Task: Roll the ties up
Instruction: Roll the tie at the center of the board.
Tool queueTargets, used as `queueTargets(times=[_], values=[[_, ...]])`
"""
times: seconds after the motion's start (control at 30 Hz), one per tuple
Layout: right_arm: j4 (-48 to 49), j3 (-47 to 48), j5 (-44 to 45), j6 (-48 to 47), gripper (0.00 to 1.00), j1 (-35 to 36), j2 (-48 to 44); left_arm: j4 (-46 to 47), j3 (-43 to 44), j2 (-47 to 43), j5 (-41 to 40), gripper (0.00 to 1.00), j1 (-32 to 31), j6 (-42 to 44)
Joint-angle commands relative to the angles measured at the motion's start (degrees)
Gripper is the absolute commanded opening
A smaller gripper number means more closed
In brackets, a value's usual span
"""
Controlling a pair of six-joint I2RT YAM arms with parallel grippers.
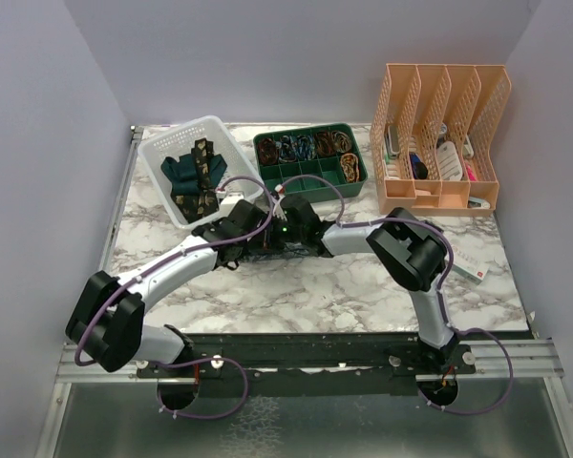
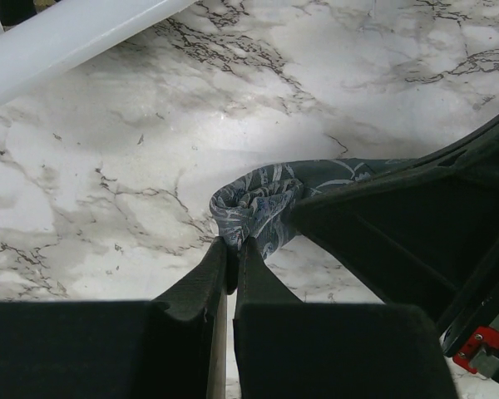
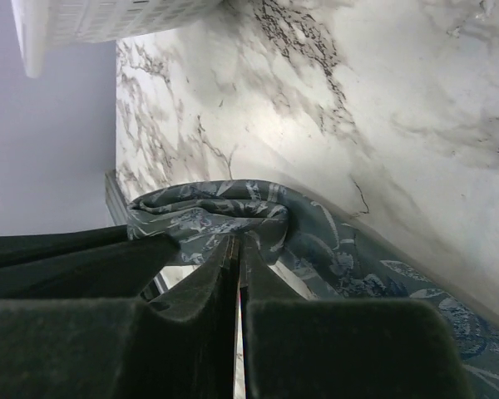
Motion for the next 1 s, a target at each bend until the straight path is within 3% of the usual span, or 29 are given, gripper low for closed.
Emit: queueTargets(times=[0.0,0.1,0.23,0.53,0.97], values=[[1.27,0.12,-0.15,1.51,0.09,-0.05,0.45,-1.6,2.26,1.2,-3.28,0.0,-0.79,1.05],[-3.26,2.02,1.22,0.4,0.09,0.05,1.42,-1.64,2.31,1.21,-3.66,0.0,-0.81,0.77],[-0.05,1.64,-1.09,1.73,0.08,0.26,3.31,-1.71,2.65,1.63,-3.57,0.0,-0.9,0.73],[-3.76,6.67,-2.2,-0.63,0.09,0.63,6.72,-1.76,3.9,3.39,-3.77,0.0,-2.44,0.47],[-2.09,4.66,-2.54,1.46,0.09,0.54,5.63,-1.69,6.28,9.96,-4.93,0.0,-5.55,-1.51]])
